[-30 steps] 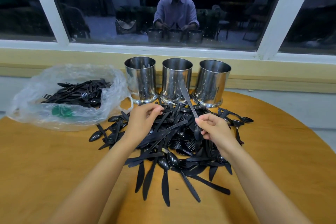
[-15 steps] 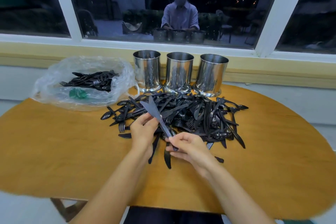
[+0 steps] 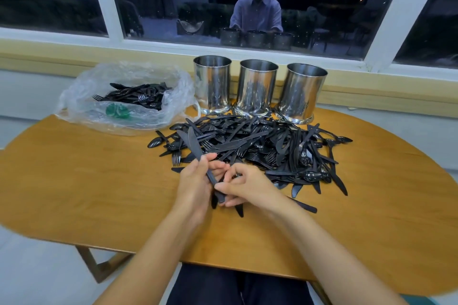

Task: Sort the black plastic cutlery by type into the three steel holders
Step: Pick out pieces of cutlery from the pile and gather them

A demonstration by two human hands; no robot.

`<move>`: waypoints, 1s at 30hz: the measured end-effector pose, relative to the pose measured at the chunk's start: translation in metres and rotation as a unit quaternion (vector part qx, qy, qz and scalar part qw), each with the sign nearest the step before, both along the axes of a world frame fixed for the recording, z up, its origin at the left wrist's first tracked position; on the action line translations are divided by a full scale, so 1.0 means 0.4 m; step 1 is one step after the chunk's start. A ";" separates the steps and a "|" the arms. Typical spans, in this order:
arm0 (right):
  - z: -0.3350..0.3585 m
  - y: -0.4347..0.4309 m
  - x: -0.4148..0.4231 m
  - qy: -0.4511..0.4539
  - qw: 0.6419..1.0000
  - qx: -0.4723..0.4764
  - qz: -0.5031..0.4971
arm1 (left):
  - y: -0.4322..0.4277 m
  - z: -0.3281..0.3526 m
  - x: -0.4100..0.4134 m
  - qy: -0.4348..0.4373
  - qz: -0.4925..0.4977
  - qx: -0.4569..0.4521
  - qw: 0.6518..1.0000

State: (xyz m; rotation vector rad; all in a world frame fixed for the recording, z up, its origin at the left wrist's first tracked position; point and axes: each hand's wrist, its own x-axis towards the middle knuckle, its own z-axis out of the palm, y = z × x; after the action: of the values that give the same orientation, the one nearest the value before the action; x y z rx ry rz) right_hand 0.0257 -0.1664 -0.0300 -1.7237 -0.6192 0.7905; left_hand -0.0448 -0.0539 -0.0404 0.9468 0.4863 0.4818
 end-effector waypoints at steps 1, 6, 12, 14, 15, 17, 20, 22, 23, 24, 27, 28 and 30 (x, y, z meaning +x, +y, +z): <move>0.010 0.006 0.025 -0.024 1.000 -0.010 0.002 | 0.011 0.003 -0.002 -0.002 0.013 -0.014 1.000; 0.039 0.029 0.251 -0.365 0.913 -0.128 -0.132 | 0.060 -0.008 -0.003 0.057 0.033 -0.021 0.998; 0.011 0.052 0.362 -0.505 0.777 -0.377 -0.005 | 0.069 -0.035 -0.006 0.069 0.019 -0.033 0.997; 0.002 0.059 0.376 -0.536 0.754 -0.380 -0.005 | 0.068 -0.039 -0.008 0.073 0.018 -0.037 0.997; 0.000 0.062 0.383 -0.553 0.744 -0.375 -0.007 | 0.067 -0.040 -0.008 0.074 0.019 -0.040 0.996; 0.011 0.064 0.391 -0.574 0.732 -0.366 -0.017 | 0.067 -0.042 -0.006 0.076 0.023 -0.047 0.996; 0.044 0.043 0.382 -0.565 0.752 -0.332 -0.076 | 0.064 -0.041 0.002 0.074 0.030 -0.060 0.995; 0.062 0.024 0.351 -0.516 0.807 -0.250 -0.143 | 0.060 -0.039 0.009 0.066 0.031 -0.071 0.995; 0.068 0.016 0.326 -0.464 0.850 -0.188 -0.164 | 0.057 -0.038 0.014 0.061 0.032 -0.077 0.995; 0.073 0.013 0.293 -0.395 0.895 -0.125 -0.169 | 0.053 -0.037 0.020 0.057 0.033 -0.081 0.995; 0.067 0.019 0.159 -0.192 0.976 -0.050 -0.094 | 0.037 -0.034 0.041 0.054 0.036 -0.076 0.995; 0.055 0.025 0.121 -0.175 0.981 -0.055 -0.069 | 0.032 -0.033 0.046 0.055 0.036 -0.073 0.995; 0.024 0.041 0.065 -0.160 0.985 -0.054 -0.030 | 0.028 -0.034 0.046 0.056 0.030 -0.067 0.996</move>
State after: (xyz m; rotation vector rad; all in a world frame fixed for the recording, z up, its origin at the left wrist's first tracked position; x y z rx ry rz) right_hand 0.0516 -0.1498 -0.0204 -1.9801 -0.7470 0.5139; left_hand -0.0263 -0.0427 -0.0539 0.8354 0.6414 0.4461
